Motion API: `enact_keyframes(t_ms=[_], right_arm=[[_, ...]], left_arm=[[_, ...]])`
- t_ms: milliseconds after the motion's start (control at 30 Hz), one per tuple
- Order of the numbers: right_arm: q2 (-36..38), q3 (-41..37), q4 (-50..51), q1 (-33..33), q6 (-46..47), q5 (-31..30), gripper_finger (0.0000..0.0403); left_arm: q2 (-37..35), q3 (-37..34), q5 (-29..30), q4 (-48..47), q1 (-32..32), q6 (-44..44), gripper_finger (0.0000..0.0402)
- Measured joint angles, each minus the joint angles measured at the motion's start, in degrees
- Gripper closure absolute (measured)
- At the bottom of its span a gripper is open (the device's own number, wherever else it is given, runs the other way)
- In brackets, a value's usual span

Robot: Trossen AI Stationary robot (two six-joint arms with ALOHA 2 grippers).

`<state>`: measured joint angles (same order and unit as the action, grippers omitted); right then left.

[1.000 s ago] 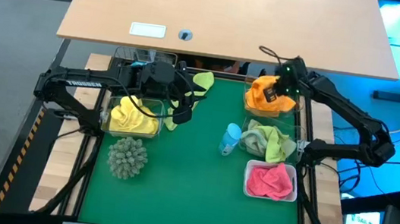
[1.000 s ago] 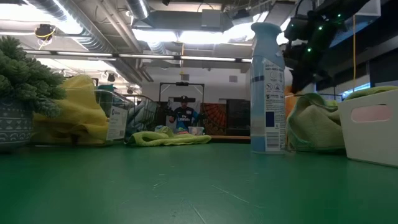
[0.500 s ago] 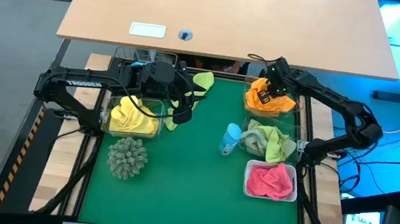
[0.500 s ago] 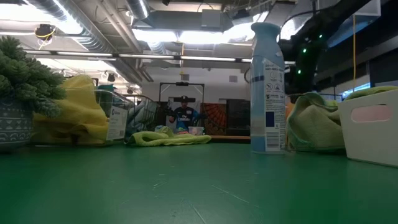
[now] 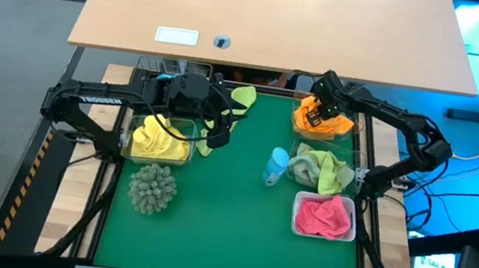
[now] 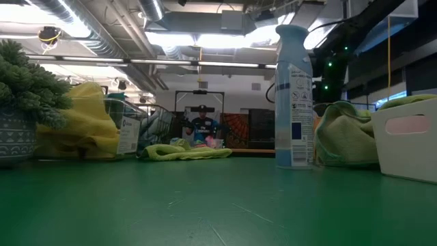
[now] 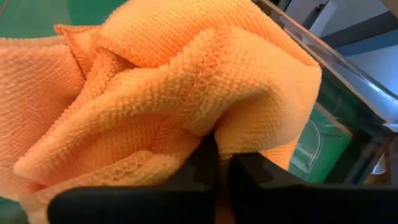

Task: Sort microfiber towel by color & place in baskets
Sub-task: Put the orange microfiber towel into the top right transparent bin, then put the light green microfiber towel into the bottom right transparent bin

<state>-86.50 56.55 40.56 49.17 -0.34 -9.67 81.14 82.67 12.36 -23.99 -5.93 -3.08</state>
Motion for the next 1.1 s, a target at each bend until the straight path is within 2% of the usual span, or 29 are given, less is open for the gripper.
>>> enact_keyframes(t_ms=[167, 433, 567, 733, 1100], right_arm=[[0.0, 0.0, 0.0, 0.0, 0.0, 0.2, 0.0353], [0.0, 0.5, 1.5, 0.0, 0.1, 0.2, 0.0246], [0.0, 3.5, 5.7, 0.0, 2.4, 0.2, 0.0214], [0.0, 9.5, 12.8, 0.0, 2.7, 0.2, 0.0201], [0.0, 22.2, 27.4, 0.0, 2.4, 0.2, 0.02]], left_arm=[[0.0, 0.0, 0.0, 0.0, 0.0, 0.0, 0.0299], [0.0, 0.0, 0.0, 0.0, 0.0, 0.0, 0.0299], [0.0, 0.0, 0.0, 0.0, 0.0, -0.1, 0.0299], [0.0, 0.0, 0.0, 0.0, 0.0, 0.0, 0.0299], [0.0, 0.0, 0.0, -0.3, -0.1, 0.0, 0.0299]])
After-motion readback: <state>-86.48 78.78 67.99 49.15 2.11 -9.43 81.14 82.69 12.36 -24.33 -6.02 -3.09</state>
